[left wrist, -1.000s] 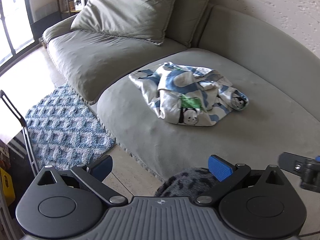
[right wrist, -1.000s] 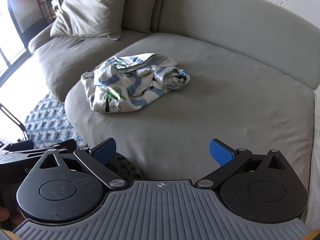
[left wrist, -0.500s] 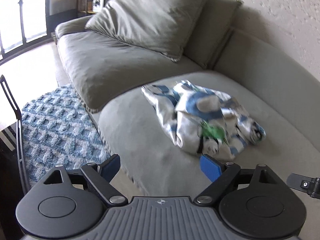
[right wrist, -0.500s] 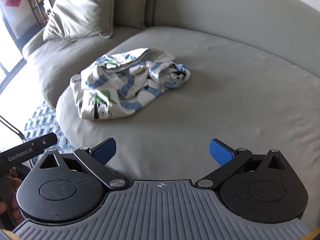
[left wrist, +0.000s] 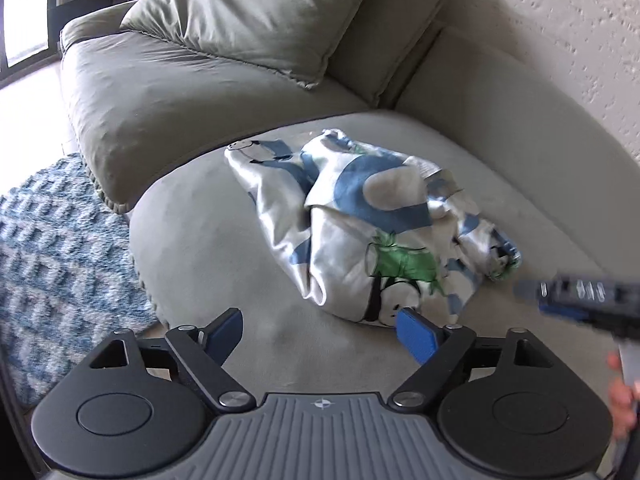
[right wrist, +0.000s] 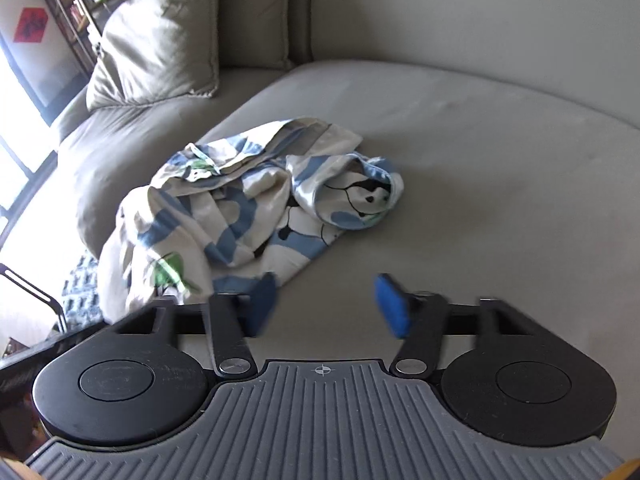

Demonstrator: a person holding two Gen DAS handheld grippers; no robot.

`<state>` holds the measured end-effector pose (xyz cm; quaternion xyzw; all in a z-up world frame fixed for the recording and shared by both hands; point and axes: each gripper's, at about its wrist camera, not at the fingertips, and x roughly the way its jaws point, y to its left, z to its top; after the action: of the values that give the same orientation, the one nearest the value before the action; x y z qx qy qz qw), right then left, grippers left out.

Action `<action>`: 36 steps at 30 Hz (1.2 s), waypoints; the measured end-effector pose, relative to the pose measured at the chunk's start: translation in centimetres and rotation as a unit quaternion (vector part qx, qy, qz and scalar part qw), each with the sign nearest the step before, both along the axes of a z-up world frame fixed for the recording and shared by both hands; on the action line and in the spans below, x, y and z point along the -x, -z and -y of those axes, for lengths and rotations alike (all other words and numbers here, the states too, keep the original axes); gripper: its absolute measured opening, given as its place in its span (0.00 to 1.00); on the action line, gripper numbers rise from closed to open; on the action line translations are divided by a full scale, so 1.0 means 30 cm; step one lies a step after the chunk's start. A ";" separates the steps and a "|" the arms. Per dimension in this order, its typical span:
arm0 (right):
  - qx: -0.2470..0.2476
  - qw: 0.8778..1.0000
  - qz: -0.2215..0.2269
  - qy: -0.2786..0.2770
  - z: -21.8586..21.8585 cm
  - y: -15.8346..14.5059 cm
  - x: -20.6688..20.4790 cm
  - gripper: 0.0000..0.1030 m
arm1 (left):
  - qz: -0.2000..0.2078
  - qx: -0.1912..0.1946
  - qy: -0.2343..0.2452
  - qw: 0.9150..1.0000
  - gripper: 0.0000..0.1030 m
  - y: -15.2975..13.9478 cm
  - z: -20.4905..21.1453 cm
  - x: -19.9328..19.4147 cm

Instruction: Fold clothes

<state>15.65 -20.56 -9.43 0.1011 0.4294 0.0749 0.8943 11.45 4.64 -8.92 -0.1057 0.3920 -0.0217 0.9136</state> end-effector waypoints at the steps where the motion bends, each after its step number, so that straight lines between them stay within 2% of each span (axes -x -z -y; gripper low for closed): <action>1: -0.003 1.000 0.001 0.000 -0.005 0.018 -0.032 0.53 | -0.002 0.001 0.001 1.000 0.78 0.003 -0.001 -0.005; 2: -0.005 1.000 0.002 0.001 -0.010 0.037 -0.064 0.54 | -0.003 0.003 0.002 1.000 0.78 0.005 -0.002 -0.009; 4: -0.011 1.000 0.005 0.002 -0.020 0.074 -0.128 0.65 | -0.006 0.006 0.005 1.000 0.79 0.011 -0.004 -0.019; 6: -0.016 1.000 0.007 0.002 -0.030 0.110 -0.192 0.70 | -0.009 0.009 0.007 1.000 0.79 0.016 -0.006 -0.028; 9: -0.018 0.998 0.062 0.027 0.004 0.013 -0.188 0.72 | -0.010 0.007 0.010 1.000 0.80 0.016 0.002 -0.038; 11: -0.018 0.994 0.102 0.045 0.030 -0.061 -0.180 0.36 | -0.008 0.003 0.015 1.000 0.80 0.012 0.007 -0.039; 12: -0.019 0.991 0.121 0.053 0.043 -0.098 -0.176 0.08 | -0.004 0.000 0.016 1.000 0.80 0.005 0.008 -0.035; 13: -0.019 0.988 0.141 0.062 0.055 -0.135 -0.172 0.05 | -0.001 -0.003 0.017 1.000 0.80 -0.001 0.008 -0.031; 16: -0.020 0.976 0.199 0.088 0.093 -0.245 -0.160 0.04 | 0.013 0.001 0.029 0.999 0.80 -0.036 0.016 -0.003; 18: -0.020 0.965 0.238 0.105 0.119 -0.319 -0.152 0.04 | 0.031 0.010 0.043 0.999 0.80 -0.074 0.036 0.028; 21: 0.009 0.940 0.320 0.121 0.189 -0.524 0.081 0.04 | 0.061 0.021 0.066 0.996 0.80 -0.139 0.074 0.077; 24: 0.041 0.905 0.401 0.135 0.262 -0.737 0.333 0.04 | 0.078 0.045 0.096 0.991 0.81 -0.207 0.110 0.121; 26: 0.062 0.877 0.453 0.144 0.311 -0.879 0.500 0.04 | 0.081 0.059 0.126 0.987 0.85 -0.244 0.136 0.160; 27: 0.065 0.892 0.427 0.136 0.325 -0.871 0.559 0.04 | 0.080 0.066 0.143 0.984 0.85 -0.261 0.150 0.180; 28: 0.066 0.913 0.384 0.124 0.337 -0.839 0.609 0.04 | 0.076 0.074 0.163 0.981 0.85 -0.275 0.167 0.200; 31: 0.040 0.961 0.245 0.122 0.365 -0.606 0.680 0.06 | 0.063 0.080 0.218 0.971 0.87 -0.291 0.231 0.259; 32: 0.030 0.972 0.197 0.122 0.374 -0.525 0.701 0.06 | 0.059 0.076 0.235 0.967 0.88 -0.291 0.259 0.276; 33: 0.020 0.981 0.149 0.122 0.383 -0.444 0.722 0.11 | 0.052 0.064 0.244 0.966 0.88 -0.283 0.290 0.288; 34: 0.010 0.988 0.100 0.121 0.392 -0.362 0.743 0.24 | 0.045 0.053 0.253 0.965 0.88 -0.275 0.322 0.300; 36: -0.010 0.993 0.002 0.119 0.411 -0.200 0.786 0.35 | 0.030 0.043 0.271 0.961 0.88 -0.253 0.379 0.317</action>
<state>-7.93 -32.88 -3.43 0.1598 0.4117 -0.0276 0.8968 1.93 -6.73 -1.33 -0.0338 0.3768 -0.2886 0.8795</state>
